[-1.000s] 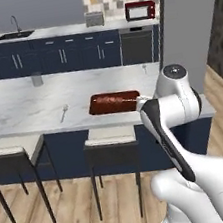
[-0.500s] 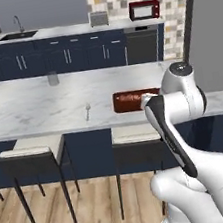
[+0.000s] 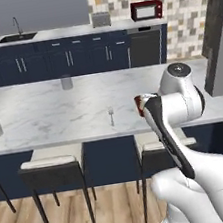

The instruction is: Take the tongs from the drawer on the right and place them on the dining counter next to the tray containing the kebab skewer.

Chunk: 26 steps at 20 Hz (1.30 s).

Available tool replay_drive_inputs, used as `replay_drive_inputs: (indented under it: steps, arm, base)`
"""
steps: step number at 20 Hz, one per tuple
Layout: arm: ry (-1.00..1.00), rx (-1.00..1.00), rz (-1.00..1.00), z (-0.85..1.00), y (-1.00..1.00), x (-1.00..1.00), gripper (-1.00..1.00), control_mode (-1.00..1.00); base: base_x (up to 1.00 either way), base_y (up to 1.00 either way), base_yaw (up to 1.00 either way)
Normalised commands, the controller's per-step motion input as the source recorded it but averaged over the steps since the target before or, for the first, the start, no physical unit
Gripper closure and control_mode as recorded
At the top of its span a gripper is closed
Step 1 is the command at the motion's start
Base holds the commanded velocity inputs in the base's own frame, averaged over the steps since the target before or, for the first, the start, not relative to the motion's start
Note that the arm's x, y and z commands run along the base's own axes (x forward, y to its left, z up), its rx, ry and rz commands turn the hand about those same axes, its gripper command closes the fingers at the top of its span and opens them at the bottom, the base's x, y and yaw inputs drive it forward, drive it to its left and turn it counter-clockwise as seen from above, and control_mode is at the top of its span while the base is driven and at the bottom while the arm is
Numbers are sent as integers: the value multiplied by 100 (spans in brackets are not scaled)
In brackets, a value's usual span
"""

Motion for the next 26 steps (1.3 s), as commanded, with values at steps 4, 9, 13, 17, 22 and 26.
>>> replay_drive_inputs:
  steps: [4, 9, 13, 17, 22, 26]
  arm:
    - [0, 0, 0, 0, 0, 0, 100, 100]
    - [0, 0, 0, 0, 0, 0, 100, 100]
    - [7, 0, 1, 0, 0, 27, 100, -100]
    - [26, 0, 13, -11, -4, 63, 100, -100]
    - [10, 0, 16, -25, -18, 50, 100, -100]
    - [-9, 1, 16, -33, -42, 27, 100, -100]
  base:
    - [79, 31, -7]
    - [50, 41, -1]
    - [28, 7, 0]
    - [0, 0, 0]
    - [0, 0, 0]
    - [0, 0, 0]
